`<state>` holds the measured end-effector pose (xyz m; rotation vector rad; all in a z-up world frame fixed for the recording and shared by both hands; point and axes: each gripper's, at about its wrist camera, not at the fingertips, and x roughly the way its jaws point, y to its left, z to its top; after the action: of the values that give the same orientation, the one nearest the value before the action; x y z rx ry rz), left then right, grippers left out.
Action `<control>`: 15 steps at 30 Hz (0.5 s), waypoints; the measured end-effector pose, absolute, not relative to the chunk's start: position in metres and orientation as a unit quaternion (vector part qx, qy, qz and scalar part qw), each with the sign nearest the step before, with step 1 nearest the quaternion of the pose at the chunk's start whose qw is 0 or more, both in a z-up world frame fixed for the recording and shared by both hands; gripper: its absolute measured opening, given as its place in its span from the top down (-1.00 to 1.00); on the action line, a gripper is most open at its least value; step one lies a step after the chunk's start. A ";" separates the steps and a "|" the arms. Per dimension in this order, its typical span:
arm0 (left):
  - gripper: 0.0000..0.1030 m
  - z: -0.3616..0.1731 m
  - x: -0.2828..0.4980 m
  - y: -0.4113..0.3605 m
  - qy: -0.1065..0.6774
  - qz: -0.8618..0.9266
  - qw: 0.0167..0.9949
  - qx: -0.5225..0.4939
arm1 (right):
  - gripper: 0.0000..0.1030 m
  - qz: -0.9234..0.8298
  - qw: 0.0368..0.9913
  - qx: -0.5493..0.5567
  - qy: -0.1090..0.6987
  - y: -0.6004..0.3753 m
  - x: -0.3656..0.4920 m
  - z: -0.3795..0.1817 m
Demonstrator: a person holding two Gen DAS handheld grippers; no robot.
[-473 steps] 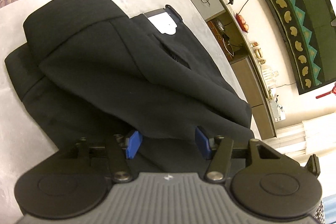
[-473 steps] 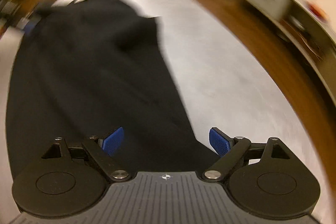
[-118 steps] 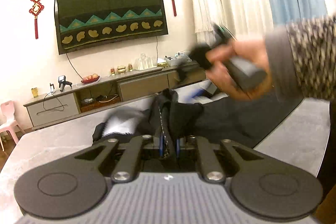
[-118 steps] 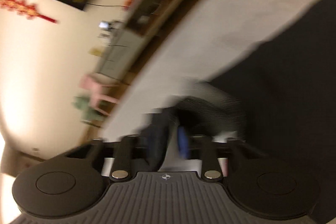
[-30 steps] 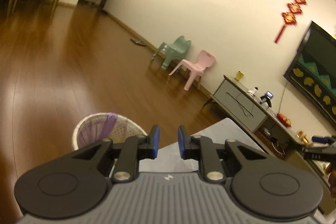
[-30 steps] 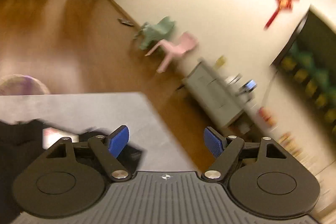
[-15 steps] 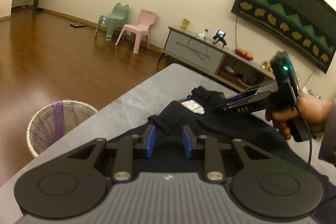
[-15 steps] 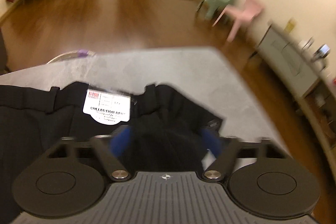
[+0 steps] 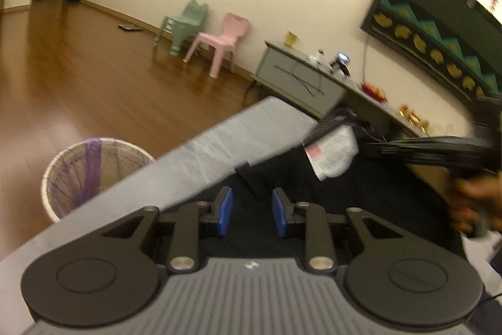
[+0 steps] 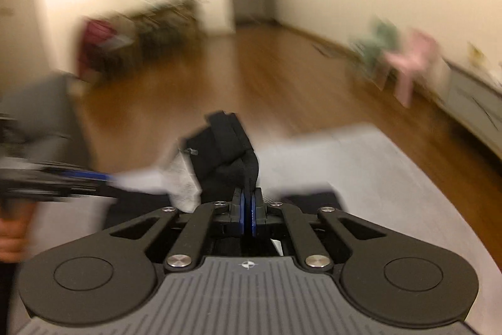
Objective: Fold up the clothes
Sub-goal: 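Grasp the trousers' tagged waistband with the right gripper and lift it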
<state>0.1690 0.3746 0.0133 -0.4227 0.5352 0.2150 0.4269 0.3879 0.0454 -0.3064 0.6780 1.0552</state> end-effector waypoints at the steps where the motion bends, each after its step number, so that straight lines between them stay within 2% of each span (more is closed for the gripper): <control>1: 0.47 0.013 0.169 0.373 0.264 0.102 0.937 -0.204 | 0.83 0.452 0.812 -0.156 0.336 0.396 0.443 0.027; 2: 0.47 0.013 0.168 0.372 0.265 0.100 0.938 -0.202 | 0.76 0.409 0.824 -0.170 0.354 0.404 0.458 0.009; 4: 0.47 0.013 0.164 0.372 0.264 0.098 0.938 -0.204 | 0.32 0.377 0.825 -0.181 0.381 0.413 0.475 -0.014; 8: 0.47 0.013 0.163 0.371 0.262 0.083 0.938 -0.210 | 0.20 0.375 0.842 -0.121 0.368 0.415 0.483 0.006; 9: 0.47 0.013 0.163 0.371 0.263 0.079 0.938 -0.213 | 0.03 0.389 0.835 -0.119 0.371 0.421 0.481 0.009; 10: 0.47 0.012 0.164 0.371 0.262 0.077 0.938 -0.215 | -0.04 0.403 0.826 -0.122 0.375 0.428 0.479 0.010; 13: 0.47 0.006 0.167 0.375 0.275 0.090 0.932 -0.219 | -0.04 0.414 0.799 -0.184 0.395 0.448 0.477 0.004; 14: 0.47 0.003 0.168 0.377 0.283 0.093 0.928 -0.224 | 0.00 0.407 0.792 -0.209 0.404 0.457 0.476 -0.003; 15: 0.47 -0.001 0.170 0.379 0.292 0.097 0.924 -0.228 | 0.14 0.403 0.788 -0.226 0.407 0.467 0.474 -0.008</control>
<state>0.1702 0.3793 -0.0007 -0.4686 0.5986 0.1987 0.4743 0.4666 -0.0085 -0.4871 0.8764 0.8692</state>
